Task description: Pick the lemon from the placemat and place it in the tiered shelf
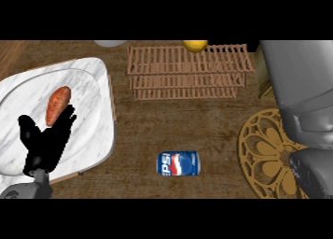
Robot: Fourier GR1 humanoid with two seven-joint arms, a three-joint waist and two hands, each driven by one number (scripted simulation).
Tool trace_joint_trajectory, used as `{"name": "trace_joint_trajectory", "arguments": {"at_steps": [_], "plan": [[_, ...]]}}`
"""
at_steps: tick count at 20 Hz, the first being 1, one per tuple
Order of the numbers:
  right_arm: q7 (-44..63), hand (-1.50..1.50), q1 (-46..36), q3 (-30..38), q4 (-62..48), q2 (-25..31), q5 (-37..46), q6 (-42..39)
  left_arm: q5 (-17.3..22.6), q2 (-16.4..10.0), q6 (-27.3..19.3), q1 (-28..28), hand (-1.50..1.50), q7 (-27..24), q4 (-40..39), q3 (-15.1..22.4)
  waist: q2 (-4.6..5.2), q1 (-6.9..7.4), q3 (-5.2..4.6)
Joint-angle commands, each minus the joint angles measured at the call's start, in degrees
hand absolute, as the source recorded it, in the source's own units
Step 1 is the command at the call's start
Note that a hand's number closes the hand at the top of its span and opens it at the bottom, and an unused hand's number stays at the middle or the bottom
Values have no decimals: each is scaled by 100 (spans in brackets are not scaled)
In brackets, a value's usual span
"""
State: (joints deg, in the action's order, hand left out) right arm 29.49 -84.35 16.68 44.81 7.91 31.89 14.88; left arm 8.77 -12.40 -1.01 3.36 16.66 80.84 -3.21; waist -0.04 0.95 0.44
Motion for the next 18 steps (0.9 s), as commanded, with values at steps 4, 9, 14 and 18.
{"name": "trace_joint_trajectory", "arguments": {"at_steps": [4,9,14,18], "plan": [[-221,-150,67,524,158,448,-291,636,-49,111,3,-64,0,13,-370,20,30,-39,-46],[310,-150,313,446,404,742,102,1094,-126,178,25,-24,0,-244,-605,19,11,-139,-49],[616,-150,671,902,1083,1408,-310,826,-79,73,-8,19,0,39,-502,-98,-22,-226,-42],[639,-150,1271,1115,1742,1704,-747,442,-41,99,-34,-270,0,308,100,-31,-34,-161,-39]]}}
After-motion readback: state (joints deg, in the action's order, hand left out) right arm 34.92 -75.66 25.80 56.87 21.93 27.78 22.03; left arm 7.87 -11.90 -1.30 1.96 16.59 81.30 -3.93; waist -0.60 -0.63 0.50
